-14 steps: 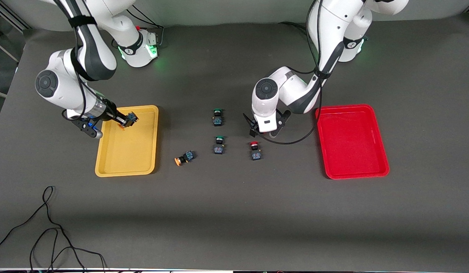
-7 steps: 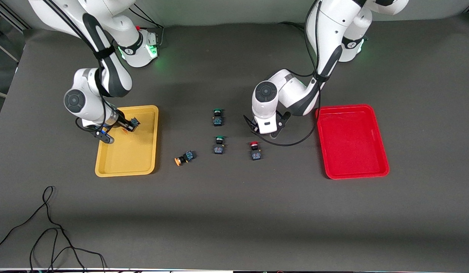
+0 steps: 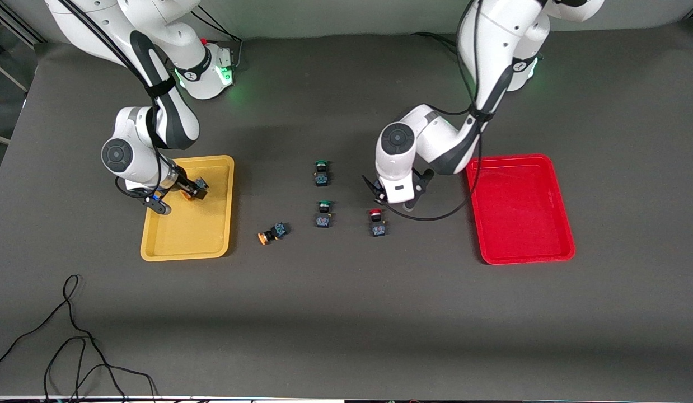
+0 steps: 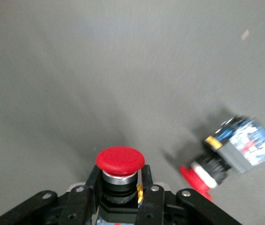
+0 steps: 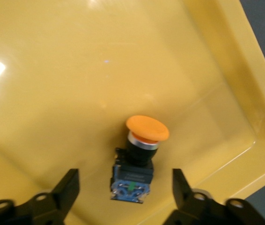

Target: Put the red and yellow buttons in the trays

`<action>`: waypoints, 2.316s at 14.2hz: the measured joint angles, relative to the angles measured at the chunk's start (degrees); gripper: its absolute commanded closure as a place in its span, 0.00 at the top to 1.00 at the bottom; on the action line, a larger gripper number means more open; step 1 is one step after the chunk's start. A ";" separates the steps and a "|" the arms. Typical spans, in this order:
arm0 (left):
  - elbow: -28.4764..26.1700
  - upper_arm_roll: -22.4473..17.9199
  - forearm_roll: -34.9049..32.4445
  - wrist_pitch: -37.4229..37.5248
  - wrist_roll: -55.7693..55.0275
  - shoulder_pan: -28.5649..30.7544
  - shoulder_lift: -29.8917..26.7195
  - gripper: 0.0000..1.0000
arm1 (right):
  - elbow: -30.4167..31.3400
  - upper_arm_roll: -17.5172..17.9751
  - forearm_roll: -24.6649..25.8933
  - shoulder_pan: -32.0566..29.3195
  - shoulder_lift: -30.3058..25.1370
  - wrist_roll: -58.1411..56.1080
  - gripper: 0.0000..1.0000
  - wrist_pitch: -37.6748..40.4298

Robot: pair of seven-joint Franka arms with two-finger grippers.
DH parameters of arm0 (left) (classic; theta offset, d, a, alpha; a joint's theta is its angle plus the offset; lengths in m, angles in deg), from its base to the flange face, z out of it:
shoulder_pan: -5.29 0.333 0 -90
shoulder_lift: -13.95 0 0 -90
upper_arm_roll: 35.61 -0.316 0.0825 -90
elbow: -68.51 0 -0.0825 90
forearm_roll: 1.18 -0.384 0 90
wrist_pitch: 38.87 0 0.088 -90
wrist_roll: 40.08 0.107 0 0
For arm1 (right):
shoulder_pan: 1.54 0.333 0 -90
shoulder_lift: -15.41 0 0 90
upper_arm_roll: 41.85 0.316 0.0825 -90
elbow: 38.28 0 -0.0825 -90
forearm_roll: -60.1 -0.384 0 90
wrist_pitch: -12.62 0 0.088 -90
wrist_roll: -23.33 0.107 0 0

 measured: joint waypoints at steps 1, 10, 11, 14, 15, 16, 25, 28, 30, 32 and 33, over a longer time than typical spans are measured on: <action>0.29 0.02 0.26 3.34 4.03 1.31 -2.17 0.00 | -1.69 0.00 -0.14 0.14 -0.92 0.15 1.00 1.83; -9.23 -0.45 5.02 18.45 59.25 23.68 -18.49 0.00 | -33.49 12.57 -0.29 0.64 2.22 21.47 1.00 20.94; -10.53 -0.53 5.11 18.01 65.57 26.59 -18.62 0.00 | -35.74 14.24 -0.29 0.67 4.55 24.14 1.00 20.92; -13.35 -0.65 5.24 11.57 77.48 32.67 -15.99 0.00 | -40.24 16.83 -0.30 0.76 12.15 28.79 1.00 18.65; -13.79 -0.65 5.17 8.53 78.75 33.19 -14.14 0.00 | -40.63 17.02 -0.32 0.71 14.34 29.04 1.00 16.99; -13.99 -0.57 5.08 5.21 79.36 33.19 -11.89 0.00 | -40.74 17.23 -0.51 0.66 16.41 29.09 1.00 15.43; -6.22 0.32 4.41 13.07 82.88 32.81 -7.29 1.00 | -39.05 18.24 -3.88 0.71 26.40 30.07 0.98 5.04; 1.00 0.97 5.32 23.20 77.98 32.23 -10.93 1.00 | -38.29 18.28 -3.90 0.70 26.39 30.10 0.80 5.04; 3.88 1.83 6.19 23.73 71.66 30.14 -11.42 1.00 | -37.47 18.67 -3.91 0.70 26.37 30.12 0.60 4.88; 6.85 2.28 6.67 23.60 68.59 26.13 -10.34 1.00 | -36.58 18.96 -3.95 0.71 26.18 30.16 0.42 4.21; 8.88 2.40 6.72 23.53 68.08 23.70 -9.28 1.00 | -36.30 18.99 -3.98 0.72 25.97 30.17 0.35 4.07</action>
